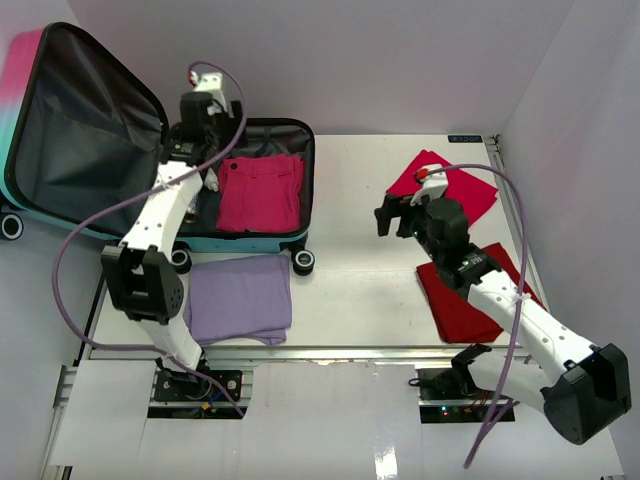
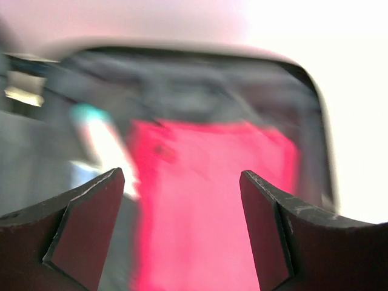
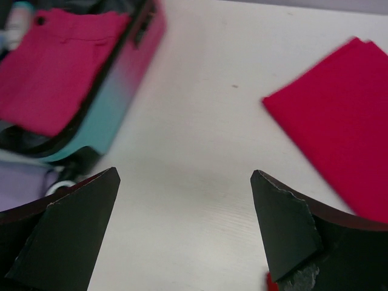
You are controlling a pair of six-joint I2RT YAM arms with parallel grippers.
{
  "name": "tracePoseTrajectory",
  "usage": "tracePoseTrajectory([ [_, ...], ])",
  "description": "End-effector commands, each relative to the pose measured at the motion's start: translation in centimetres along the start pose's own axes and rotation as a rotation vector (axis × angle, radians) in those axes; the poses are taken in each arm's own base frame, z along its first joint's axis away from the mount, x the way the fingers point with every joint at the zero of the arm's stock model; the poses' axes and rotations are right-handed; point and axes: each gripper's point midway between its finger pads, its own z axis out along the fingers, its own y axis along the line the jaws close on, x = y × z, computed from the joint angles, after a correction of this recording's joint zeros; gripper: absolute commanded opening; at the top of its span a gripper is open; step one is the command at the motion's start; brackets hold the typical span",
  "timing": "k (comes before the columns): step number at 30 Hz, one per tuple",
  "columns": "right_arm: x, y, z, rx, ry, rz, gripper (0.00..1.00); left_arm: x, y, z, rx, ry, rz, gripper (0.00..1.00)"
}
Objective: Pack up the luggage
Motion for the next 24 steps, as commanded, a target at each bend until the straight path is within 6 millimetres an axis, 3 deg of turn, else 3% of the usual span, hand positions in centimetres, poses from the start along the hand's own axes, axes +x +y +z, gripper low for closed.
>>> tracePoseTrajectory([
  [1,1.9,-6.4,1.0,0.144,0.116,0.137,0.95,4.4,-10.0,-4.2,0.241,0.079,-0.027,0.87],
  [5,1.8,-11.1,2.2,0.265,0.147,0.213,0.95,7.3,-13.6,-7.8,0.359,0.076,-0.076,0.86],
  [7,2.2,-13.8,2.7,0.345,0.161,0.239,0.94,6.4,-15.4,-10.3,0.474,0.006,-0.134,0.86],
  [8,2.4,-15.0,2.9,0.382,0.167,0.256,0.94,7.3,-15.9,-11.1,0.516,0.002,-0.157,0.86],
  [11,3.3,-18.8,3.1,0.478,0.179,0.323,0.94,11.5,-17.1,-11.8,0.583,0.046,-0.167,0.86],
  [13,3.8,-20.8,3.5,0.531,0.191,0.355,0.93,12.9,-17.9,-11.8,0.583,0.058,-0.146,0.86],
  [17,3.9,-22.1,5.7,0.530,0.210,0.349,0.91,14.6,-19.4,-12.1,0.601,0.065,-0.124,0.85],
  [20,3.9,-20.9,8.9,0.397,0.223,0.308,0.89,16.4,-20.5,-13.1,0.627,0.075,-0.103,0.84],
  [24,2.5,-19.0,14.1,0.289,0.237,0.174,0.80,18.7,-19.8,-13.2,0.611,0.068,-0.122,0.85],
])
